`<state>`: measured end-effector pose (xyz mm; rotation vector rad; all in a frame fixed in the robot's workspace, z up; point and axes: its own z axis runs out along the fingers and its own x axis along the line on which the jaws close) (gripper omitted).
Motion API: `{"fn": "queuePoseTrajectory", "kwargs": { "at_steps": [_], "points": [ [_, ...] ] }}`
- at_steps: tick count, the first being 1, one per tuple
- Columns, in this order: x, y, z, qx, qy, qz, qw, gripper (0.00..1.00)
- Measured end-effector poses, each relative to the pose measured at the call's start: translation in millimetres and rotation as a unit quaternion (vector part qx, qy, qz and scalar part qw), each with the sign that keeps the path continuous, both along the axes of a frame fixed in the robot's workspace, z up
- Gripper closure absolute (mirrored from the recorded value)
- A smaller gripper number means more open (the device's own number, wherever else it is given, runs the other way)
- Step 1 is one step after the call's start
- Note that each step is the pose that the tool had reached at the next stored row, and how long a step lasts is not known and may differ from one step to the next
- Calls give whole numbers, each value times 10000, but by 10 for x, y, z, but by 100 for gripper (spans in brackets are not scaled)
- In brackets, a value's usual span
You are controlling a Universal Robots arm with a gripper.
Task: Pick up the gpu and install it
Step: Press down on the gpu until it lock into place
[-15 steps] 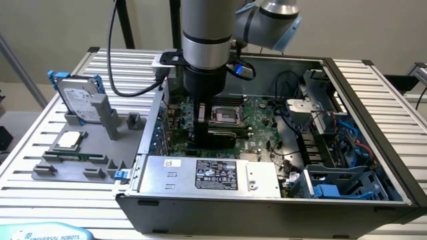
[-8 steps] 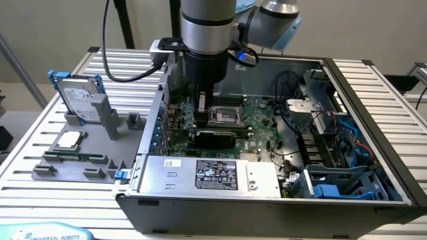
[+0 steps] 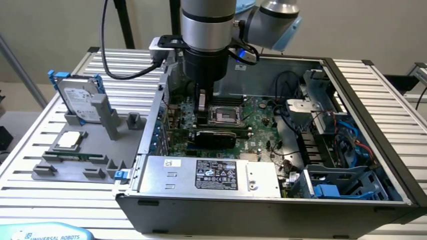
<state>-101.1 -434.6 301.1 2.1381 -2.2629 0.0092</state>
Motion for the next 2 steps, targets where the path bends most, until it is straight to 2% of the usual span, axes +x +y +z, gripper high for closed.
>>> {"fn": "queuePoseTrajectory", "kwargs": {
  "at_steps": [2],
  "points": [
    [0, 0, 0, 0, 0, 0, 10000, 89]
  ]
}}
